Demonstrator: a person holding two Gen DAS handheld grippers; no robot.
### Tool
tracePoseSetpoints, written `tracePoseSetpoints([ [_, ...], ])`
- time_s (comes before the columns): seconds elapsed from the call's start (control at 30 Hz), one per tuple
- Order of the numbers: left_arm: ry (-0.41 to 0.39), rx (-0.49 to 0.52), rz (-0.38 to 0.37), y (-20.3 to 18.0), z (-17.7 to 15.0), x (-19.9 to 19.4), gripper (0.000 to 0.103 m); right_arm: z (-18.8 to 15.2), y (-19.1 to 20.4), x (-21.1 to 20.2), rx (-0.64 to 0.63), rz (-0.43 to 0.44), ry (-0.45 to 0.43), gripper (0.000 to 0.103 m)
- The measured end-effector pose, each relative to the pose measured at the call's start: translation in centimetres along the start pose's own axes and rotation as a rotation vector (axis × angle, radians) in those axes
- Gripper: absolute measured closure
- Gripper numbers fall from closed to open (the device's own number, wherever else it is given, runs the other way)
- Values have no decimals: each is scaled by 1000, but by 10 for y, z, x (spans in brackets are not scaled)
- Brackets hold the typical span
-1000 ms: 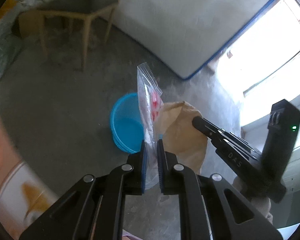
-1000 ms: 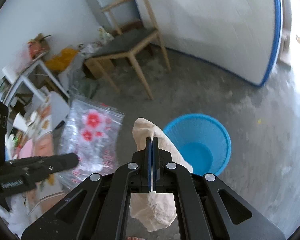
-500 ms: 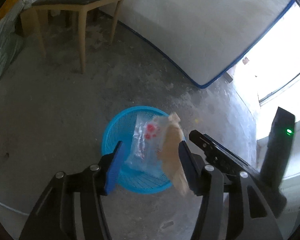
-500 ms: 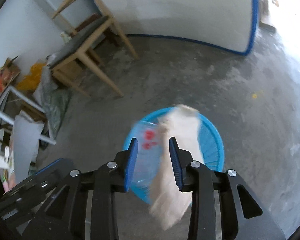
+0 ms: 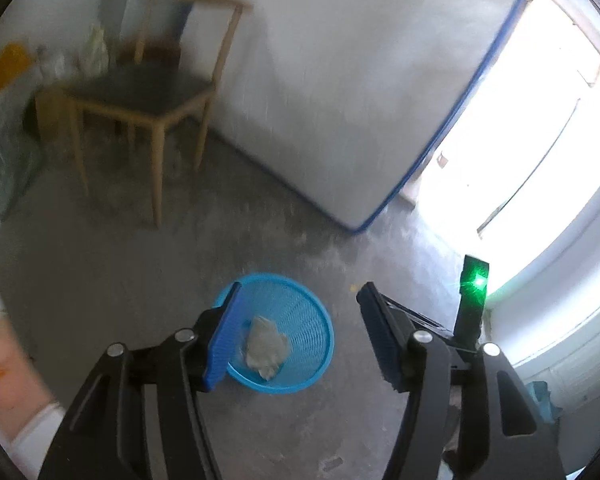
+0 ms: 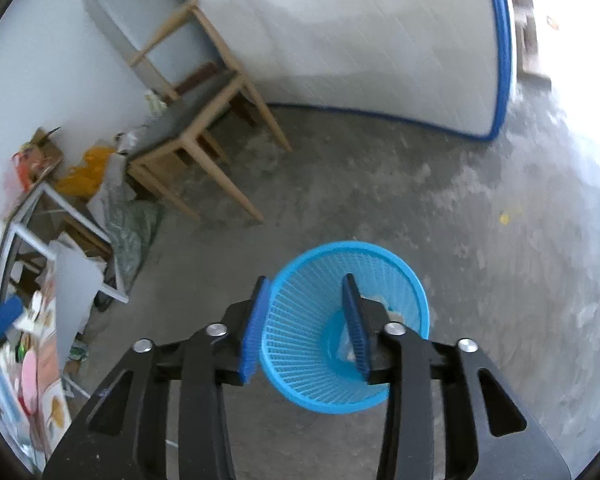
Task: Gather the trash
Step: 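Open both grippers to drop the bag and napkin into the wastebasket, then move both tools back to the table toward the blue box and pink sponge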
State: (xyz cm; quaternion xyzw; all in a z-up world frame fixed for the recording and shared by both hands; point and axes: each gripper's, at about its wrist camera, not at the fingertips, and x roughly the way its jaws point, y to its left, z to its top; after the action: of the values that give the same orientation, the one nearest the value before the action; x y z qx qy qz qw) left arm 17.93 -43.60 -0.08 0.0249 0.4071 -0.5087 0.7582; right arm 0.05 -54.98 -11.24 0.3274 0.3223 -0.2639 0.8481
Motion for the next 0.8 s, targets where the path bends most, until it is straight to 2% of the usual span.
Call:
tracePoseSetpoints([
  [0.17,-141,18,14,5,-21,-96,35,-9,36,-48,-122,21,-59,30],
  [0.27,-221,27,59,12,-44,-156,30,-15,64,-73,-201,46,-74,21],
  [0.5,-319,-24,198,42,-110,-251,24,-32,146,-109,-359,188,-70,17],
  [0.67,-332,-77,294,71,-159,-294,21,-53,213,-116,-473,323,-16,14],
  [0.8,-339,-162,374,98,-198,-325,20,-74,263,-118,-554,414,36,12],
])
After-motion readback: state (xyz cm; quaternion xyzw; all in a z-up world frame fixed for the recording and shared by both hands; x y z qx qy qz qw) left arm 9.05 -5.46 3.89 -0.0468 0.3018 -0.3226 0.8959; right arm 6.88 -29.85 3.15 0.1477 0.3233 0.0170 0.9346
